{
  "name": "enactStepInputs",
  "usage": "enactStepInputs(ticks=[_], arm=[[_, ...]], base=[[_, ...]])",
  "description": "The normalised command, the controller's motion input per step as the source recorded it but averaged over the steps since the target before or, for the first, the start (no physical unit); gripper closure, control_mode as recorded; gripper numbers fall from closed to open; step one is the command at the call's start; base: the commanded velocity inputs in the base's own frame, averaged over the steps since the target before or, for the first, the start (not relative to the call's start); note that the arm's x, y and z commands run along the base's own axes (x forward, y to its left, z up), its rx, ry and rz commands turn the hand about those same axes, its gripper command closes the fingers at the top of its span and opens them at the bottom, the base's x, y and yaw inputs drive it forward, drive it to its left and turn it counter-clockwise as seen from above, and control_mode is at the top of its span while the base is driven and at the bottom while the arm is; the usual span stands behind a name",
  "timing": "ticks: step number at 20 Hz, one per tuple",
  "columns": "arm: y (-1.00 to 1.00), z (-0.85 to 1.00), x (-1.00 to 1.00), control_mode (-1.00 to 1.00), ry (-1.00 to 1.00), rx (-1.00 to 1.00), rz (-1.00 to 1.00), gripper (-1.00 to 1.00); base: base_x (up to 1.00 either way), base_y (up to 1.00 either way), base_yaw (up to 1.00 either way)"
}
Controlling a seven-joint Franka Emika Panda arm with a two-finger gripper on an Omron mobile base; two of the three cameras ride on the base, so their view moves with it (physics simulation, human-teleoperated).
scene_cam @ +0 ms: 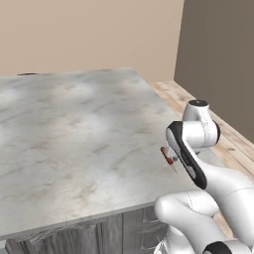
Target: Store the hot dog in the freezer for long-term storage. Close the freezer door after placing the cooked food.
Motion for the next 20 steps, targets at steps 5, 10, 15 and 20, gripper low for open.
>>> enactStepInputs(ticks=[5,10,15,20], arm=[[-0.01,-0.19,0.39,-1.00,0.00,0.06,-0.01,-1.00],[0.00,-0.29,0.28,-1.00,0.07,0.00,0.00,-1.00],[0.00,-0.30,0.22,-1.00,0.06,-0.03,0.00,-1.00],[-0.01,-0.24,0.22,-1.00,0.01,-0.02,0.00,-1.00]], base=[[0.00,0.00,0.00],[0.00,0.00,0.00],[0.00,0.00,0.00],[0.00,0.00,0.00]])
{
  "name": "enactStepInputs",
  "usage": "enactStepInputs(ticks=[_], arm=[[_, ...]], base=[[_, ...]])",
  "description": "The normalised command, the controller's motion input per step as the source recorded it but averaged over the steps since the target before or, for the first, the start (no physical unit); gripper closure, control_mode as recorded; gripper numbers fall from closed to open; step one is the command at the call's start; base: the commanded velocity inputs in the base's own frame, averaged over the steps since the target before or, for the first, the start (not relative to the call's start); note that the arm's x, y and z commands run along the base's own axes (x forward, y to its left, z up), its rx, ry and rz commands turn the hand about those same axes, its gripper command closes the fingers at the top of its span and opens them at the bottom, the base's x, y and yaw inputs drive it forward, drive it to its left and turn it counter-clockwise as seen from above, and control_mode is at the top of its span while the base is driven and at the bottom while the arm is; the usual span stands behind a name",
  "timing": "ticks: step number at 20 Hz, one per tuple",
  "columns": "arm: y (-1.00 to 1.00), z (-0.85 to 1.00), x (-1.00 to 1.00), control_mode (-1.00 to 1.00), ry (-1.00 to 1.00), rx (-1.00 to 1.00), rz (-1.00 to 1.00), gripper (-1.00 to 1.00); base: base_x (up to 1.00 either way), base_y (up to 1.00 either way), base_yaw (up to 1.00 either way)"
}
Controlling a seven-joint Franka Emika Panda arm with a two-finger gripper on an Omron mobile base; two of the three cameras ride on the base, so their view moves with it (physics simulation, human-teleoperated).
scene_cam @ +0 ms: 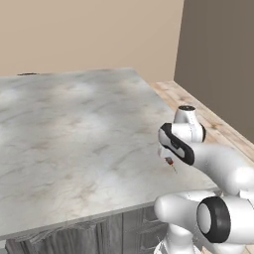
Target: Store the hot dog in the freezer for long-term storage. Close the freezer door after placing the cooked food.
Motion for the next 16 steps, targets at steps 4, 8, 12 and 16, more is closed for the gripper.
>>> enactStepInputs(ticks=[4,8,12,16], arm=[[-0.14,-0.27,0.31,-1.00,0.03,0.00,0.00,-1.00],[-0.22,-0.33,0.33,-1.00,0.03,-0.02,0.00,-1.00],[-0.06,-0.27,0.35,-1.00,0.04,-0.02,0.00,-1.00],[0.00,-0.22,0.35,-1.00,0.04,0.00,0.00,-1.00]], base=[[0.00,0.00,0.00],[0.00,0.00,0.00],[0.00,0.00,0.00],[0.00,0.00,0.00]])
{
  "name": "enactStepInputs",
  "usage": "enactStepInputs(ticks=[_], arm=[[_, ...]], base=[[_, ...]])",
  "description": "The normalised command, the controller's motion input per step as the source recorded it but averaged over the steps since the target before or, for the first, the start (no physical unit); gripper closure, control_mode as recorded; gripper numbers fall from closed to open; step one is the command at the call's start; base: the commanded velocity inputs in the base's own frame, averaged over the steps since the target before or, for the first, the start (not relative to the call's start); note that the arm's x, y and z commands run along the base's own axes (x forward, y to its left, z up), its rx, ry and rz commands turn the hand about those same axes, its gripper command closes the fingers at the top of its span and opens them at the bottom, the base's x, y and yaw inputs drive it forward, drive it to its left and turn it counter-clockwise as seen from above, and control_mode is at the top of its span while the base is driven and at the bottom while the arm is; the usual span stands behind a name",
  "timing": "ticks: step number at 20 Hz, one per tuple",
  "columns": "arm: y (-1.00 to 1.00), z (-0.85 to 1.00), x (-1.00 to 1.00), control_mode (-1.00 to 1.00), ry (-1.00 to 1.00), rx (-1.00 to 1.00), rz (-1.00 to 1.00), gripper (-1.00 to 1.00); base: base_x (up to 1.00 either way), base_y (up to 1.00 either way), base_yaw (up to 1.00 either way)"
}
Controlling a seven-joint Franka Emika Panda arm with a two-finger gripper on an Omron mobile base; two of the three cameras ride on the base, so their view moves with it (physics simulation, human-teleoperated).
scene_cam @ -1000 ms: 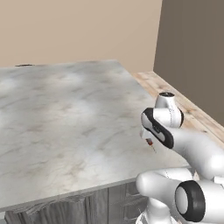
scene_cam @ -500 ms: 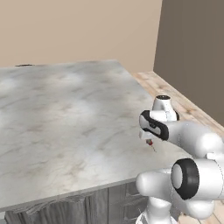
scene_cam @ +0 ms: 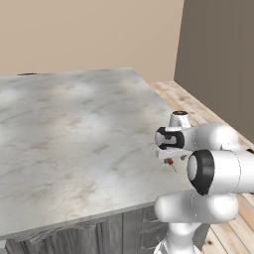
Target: Store the hot dog in the freezer for long-term storage. Close the freezer door after placing the cooked food.
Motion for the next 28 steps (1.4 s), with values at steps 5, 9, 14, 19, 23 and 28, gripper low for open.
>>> enactStepInputs(ticks=[5,9,14,19,23,28], arm=[[0.00,-0.23,0.33,-1.00,0.04,-0.01,0.00,-1.00],[0.00,-0.28,0.24,-1.00,0.02,0.00,0.00,-1.00],[0.00,-0.31,0.22,-1.00,0.00,0.00,0.00,-1.00],[0.00,-0.21,0.21,-1.00,0.00,0.00,0.00,-1.00],[0.00,-0.14,0.01,-1.00,0.00,0.00,0.00,-1.00],[0.00,-0.21,0.00,-1.00,0.00,0.01,0.00,-1.00]], base=[[0.00,0.00,0.00],[0.00,0.00,0.00],[0.00,0.00,0.00],[0.00,0.00,0.00],[0.00,0.00,0.00],[0.00,0.00,0.00]])
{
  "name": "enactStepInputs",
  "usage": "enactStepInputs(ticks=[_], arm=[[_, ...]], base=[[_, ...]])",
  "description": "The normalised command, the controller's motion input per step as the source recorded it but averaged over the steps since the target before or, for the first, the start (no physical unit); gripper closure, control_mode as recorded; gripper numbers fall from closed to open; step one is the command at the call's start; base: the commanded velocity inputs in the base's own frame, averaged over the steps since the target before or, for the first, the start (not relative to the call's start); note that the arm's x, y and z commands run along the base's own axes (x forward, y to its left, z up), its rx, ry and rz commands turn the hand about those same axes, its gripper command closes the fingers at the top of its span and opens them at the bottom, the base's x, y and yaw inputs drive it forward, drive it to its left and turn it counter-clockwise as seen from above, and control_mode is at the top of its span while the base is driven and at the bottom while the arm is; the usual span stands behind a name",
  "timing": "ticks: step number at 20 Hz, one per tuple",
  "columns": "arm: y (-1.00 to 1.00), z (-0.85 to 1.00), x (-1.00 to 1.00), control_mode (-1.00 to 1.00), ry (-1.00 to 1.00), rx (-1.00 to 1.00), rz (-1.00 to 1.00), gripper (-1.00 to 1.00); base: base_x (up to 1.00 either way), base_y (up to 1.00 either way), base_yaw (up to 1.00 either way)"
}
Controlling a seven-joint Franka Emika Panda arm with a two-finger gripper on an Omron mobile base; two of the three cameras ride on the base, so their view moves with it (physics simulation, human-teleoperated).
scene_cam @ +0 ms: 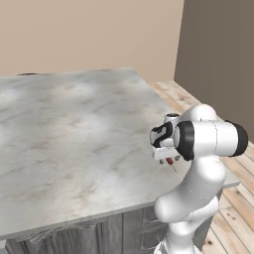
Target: Store the hot dog in the freezer for long-term storage. Close the freezer door after placing the cooked food.
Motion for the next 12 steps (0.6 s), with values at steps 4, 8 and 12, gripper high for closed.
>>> enactStepInputs(ticks=[4,8,12], arm=[[0.00,-0.21,0.00,-1.00,0.00,0.01,0.00,1.00],[0.00,-0.13,0.00,-1.00,0.00,0.00,0.00,1.00],[0.01,-0.04,0.08,-1.00,0.00,0.00,0.00,1.00]], base=[[0.00,0.00,0.00],[0.00,0.00,0.00],[0.00,0.00,0.00]])
